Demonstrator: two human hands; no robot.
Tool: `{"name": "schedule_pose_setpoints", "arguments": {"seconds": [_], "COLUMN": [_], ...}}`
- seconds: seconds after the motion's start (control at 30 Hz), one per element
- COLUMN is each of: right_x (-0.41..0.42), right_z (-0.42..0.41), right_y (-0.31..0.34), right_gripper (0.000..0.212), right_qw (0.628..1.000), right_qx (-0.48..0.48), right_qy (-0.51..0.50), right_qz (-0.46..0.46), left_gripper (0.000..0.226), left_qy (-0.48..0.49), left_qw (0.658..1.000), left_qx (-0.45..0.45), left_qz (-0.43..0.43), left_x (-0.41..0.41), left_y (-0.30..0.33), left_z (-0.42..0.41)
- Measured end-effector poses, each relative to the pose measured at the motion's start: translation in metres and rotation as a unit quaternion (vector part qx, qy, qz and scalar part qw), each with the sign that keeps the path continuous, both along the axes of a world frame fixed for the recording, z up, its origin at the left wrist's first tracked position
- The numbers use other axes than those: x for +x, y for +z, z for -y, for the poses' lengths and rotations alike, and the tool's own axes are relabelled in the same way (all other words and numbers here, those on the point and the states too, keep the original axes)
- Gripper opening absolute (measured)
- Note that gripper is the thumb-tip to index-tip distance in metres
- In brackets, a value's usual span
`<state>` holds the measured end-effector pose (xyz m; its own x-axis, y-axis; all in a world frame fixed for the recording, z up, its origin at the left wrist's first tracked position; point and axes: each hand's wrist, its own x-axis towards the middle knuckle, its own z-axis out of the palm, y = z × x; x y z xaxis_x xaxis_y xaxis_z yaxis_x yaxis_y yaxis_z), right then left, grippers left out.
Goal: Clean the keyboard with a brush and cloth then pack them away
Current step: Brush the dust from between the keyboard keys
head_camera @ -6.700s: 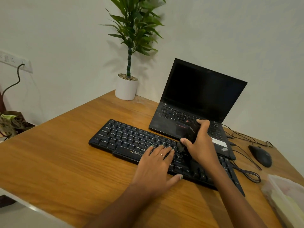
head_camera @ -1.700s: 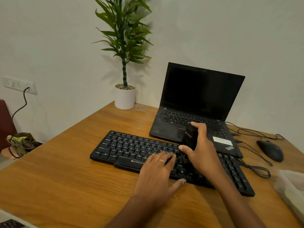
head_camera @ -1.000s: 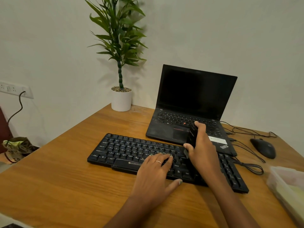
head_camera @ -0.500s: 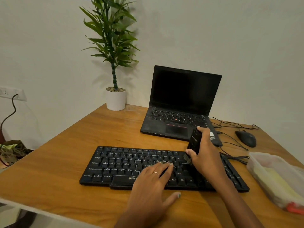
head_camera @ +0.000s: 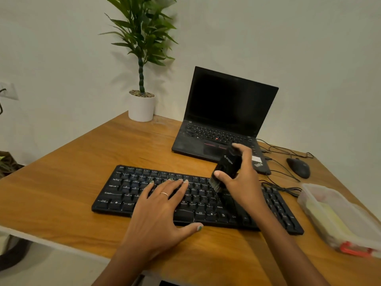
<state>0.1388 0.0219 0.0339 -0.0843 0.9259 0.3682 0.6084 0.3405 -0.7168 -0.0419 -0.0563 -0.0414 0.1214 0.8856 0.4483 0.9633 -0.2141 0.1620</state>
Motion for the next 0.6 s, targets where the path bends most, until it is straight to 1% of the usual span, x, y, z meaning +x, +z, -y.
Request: {"name": "schedule_pose_setpoints", "arguments": {"seconds": [0.1, 0.27, 0.47, 0.6], "right_x": [-0.012, -0.021, -0.005, 0.000], "right_z": [-0.017, -0.030, 0.010, 0.028], "right_y": [-0.001, 0.000, 0.006, 0.007], "right_gripper": [0.076, 0.075, 0.078, 0.079], "right_qw": [0.999, 0.999, 0.994, 0.994], "right_qx": [-0.008, -0.018, -0.034, -0.025], "right_qy": [0.010, 0.001, 0.004, -0.006], "right_qz": [0.030, 0.047, 0.103, 0.107], "left_gripper": [0.089, 0.086, 0.084, 0.084], "left_qy": [-0.004, -0.006, 0.002, 0.002], "left_qw": [1.000, 1.000, 0.999, 0.999], "left_qx": [0.008, 0.014, 0.036, 0.040], "left_qz": [0.003, 0.007, 0.011, 0.010], "left_x": [0.000, -0.001, 0.000, 0.001], "left_y": [-0.001, -0.001, -0.006, -0.009], "left_z": [-0.001, -0.001, -0.002, -0.003]}}
